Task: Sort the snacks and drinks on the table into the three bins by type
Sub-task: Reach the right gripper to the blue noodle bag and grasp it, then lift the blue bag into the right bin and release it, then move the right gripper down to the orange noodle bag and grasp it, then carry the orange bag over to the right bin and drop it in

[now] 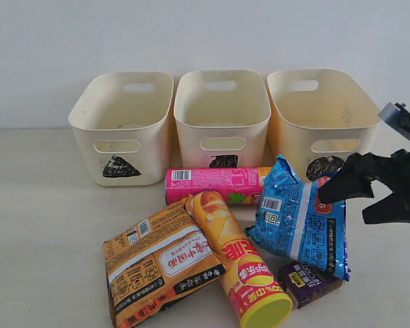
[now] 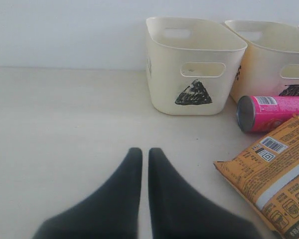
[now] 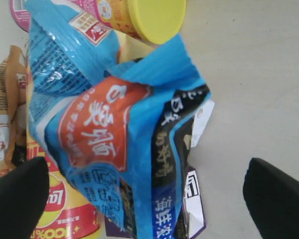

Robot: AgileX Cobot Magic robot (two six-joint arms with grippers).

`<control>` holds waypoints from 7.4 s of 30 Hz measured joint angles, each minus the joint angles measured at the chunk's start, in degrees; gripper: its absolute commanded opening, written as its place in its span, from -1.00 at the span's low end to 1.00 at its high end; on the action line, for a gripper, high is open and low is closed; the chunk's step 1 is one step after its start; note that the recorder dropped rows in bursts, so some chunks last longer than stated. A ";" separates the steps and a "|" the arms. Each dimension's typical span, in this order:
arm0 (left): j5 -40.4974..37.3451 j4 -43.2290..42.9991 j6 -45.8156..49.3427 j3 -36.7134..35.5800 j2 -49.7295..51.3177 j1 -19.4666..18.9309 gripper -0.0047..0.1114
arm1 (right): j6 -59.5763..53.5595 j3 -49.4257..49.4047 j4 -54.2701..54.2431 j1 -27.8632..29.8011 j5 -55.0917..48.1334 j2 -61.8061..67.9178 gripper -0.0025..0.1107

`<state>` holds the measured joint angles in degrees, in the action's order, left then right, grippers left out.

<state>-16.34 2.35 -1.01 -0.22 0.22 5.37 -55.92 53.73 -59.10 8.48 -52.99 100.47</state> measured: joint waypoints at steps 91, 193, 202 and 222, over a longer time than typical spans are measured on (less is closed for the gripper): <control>0.00 0.00 0.00 0.00 0.00 0.00 -0.85 | 11.44 42.09 13.30 -8.48 16.94 8.31 -0.96; 0.00 0.00 0.00 0.00 0.00 0.00 -0.85 | -13.69 1.56 76.35 -57.11 57.87 10.90 0.77; 0.00 0.00 0.00 0.00 0.00 0.00 -0.85 | -14.57 1.64 76.35 -57.11 60.92 13.62 -0.94; 0.00 0.00 0.00 0.00 0.00 0.00 -0.85 | -5.48 1.51 76.35 -57.11 61.92 0.34 -0.96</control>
<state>-16.34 2.35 -1.01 -0.22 0.22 5.37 -61.40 55.24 17.25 -48.63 8.93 100.81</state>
